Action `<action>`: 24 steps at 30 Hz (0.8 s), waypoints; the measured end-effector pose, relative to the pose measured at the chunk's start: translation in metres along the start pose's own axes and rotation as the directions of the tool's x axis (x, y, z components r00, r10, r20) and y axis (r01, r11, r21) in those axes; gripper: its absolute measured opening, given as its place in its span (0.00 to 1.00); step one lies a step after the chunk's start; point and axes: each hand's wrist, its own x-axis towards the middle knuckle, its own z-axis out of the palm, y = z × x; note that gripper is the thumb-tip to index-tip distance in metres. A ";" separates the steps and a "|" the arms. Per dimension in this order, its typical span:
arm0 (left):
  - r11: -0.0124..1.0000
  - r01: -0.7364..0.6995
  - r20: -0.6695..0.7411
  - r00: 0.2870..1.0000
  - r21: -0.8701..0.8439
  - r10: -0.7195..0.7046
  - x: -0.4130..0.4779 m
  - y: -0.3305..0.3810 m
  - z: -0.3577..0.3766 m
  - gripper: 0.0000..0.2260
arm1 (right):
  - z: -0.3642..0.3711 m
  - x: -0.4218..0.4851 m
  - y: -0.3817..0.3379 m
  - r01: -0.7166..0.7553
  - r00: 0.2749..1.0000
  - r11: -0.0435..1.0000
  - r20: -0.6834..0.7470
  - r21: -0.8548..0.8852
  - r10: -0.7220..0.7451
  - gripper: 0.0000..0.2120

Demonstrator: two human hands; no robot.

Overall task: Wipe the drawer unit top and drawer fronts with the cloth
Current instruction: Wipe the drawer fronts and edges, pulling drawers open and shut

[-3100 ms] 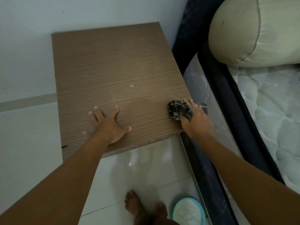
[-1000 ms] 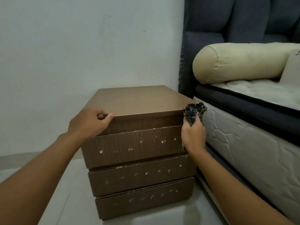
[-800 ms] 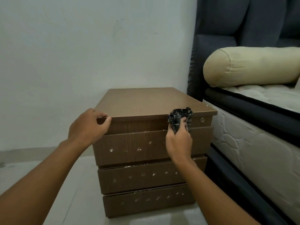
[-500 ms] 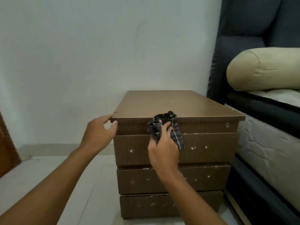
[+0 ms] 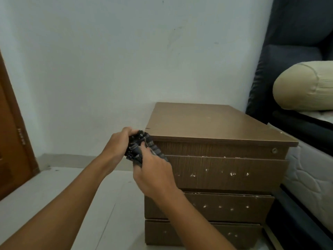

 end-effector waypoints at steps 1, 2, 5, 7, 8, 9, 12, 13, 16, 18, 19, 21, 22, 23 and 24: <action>0.999 0.015 -0.020 1.000 -0.048 -0.016 0.003 -0.003 -0.003 0.20 | -0.005 0.001 0.004 0.022 0.999 0.999 0.045 0.034 -0.023 0.15; 0.994 0.036 -0.041 0.998 -0.100 -0.041 0.004 -0.006 -0.005 0.20 | -0.012 0.001 0.010 0.012 0.995 0.995 0.094 0.097 -0.021 0.12; 0.973 0.140 -0.137 0.976 -0.181 -0.166 -0.002 -0.020 0.002 0.16 | -0.041 -0.014 0.033 -0.151 0.981 0.889 0.179 0.432 0.080 0.09; 0.978 0.171 -0.191 0.963 -0.117 -0.191 -0.009 -0.036 0.018 0.12 | -0.062 -0.031 0.051 -0.244 0.970 0.768 0.166 0.592 0.180 0.08; 0.984 0.168 -0.198 0.964 -0.058 -0.176 -0.014 -0.043 0.027 0.11 | -0.072 -0.040 0.060 -0.289 0.957 0.713 0.162 0.639 0.243 0.08; 0.988 0.155 -0.199 0.968 -0.009 -0.154 -0.019 -0.047 0.038 0.11 | -0.080 -0.048 0.071 -0.343 0.933 0.651 0.165 0.677 0.320 0.08; 0.987 0.157 -0.268 0.952 0.020 -0.146 -0.029 -0.049 0.066 0.15 | -0.097 -0.070 0.100 -0.517 0.771 0.322 0.268 0.793 0.578 0.10; 0.985 0.171 -0.305 0.938 0.002 -0.162 -0.031 -0.048 0.073 0.16 | -0.103 -0.078 0.108 -0.540 0.712 0.190 0.325 0.820 0.622 0.11; 0.977 0.197 -0.379 0.900 -0.083 -0.213 -0.030 -0.047 0.086 0.16 | -0.117 -0.096 0.128 -0.519 0.650 -0.021 0.411 0.854 0.640 0.20; 0.969 0.210 -0.408 0.880 -0.127 -0.244 -0.027 -0.045 0.091 0.16 | -0.124 -0.105 0.139 -0.495 0.638 -0.012 0.373 0.869 0.674 0.24; 0.965 0.217 -0.418 0.870 -0.148 -0.260 -0.026 -0.044 0.092 0.16 | -0.127 -0.109 0.143 -0.488 0.628 0.022 0.334 0.873 0.703 0.23; 0.957 0.228 -0.438 0.853 -0.178 -0.285 -0.023 -0.041 0.096 0.15 | -0.134 -0.116 0.150 -0.481 0.613 0.108 0.246 0.870 0.750 0.19; 0.953 0.235 -0.442 0.847 -0.189 -0.297 -0.022 -0.040 0.098 0.15 | -0.138 -0.119 0.154 -0.477 0.607 0.155 0.196 0.865 0.770 0.17; 0.950 0.241 -0.447 0.840 -0.198 -0.307 -0.021 -0.039 0.099 0.14 | -0.141 -0.121 0.156 -0.469 0.604 0.207 0.141 0.859 0.784 0.15; 0.947 0.246 -0.447 0.837 -0.208 -0.316 -0.020 -0.039 0.098 0.14 | -0.144 -0.122 0.159 -0.458 0.603 0.259 0.083 0.850 0.794 0.13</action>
